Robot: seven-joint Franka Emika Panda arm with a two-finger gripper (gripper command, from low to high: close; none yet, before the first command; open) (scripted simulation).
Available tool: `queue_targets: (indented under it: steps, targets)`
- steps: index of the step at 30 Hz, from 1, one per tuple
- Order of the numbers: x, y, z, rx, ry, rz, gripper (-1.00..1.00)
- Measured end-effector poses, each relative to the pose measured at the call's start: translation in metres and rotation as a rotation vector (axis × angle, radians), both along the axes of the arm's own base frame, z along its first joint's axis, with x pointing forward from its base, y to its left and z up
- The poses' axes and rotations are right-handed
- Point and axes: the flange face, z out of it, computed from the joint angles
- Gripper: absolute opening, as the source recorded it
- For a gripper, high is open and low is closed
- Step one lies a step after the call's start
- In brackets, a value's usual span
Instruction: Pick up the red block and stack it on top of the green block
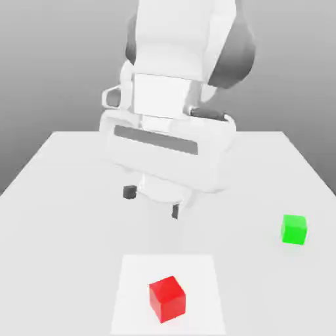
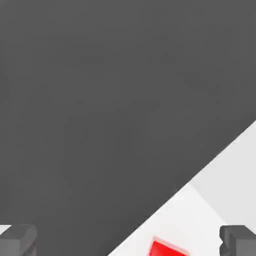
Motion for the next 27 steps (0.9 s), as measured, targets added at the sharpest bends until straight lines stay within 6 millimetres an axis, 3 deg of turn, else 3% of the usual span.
queue_targets:
  steps: [6, 12, 13, 19, 25, 27]
  targets:
    - [-0.024, 0.006, -0.102, 0.103, 0.144, -0.227, 0.0]
    - [-0.029, 0.008, -0.177, 0.123, 0.169, -0.27, 0.0]
    - [-0.03, 0.008, -0.183, 0.122, 0.17, -0.27, -1.0]
    - [-0.03, 0.008, -0.186, 0.122, 0.168, -0.27, -1.0]
    - [-0.029, 0.008, -0.129, 0.122, 0.168, -0.271, -1.0]
    - [-0.034, 0.034, -0.118, 0.126, 0.168, -0.279, -1.0]
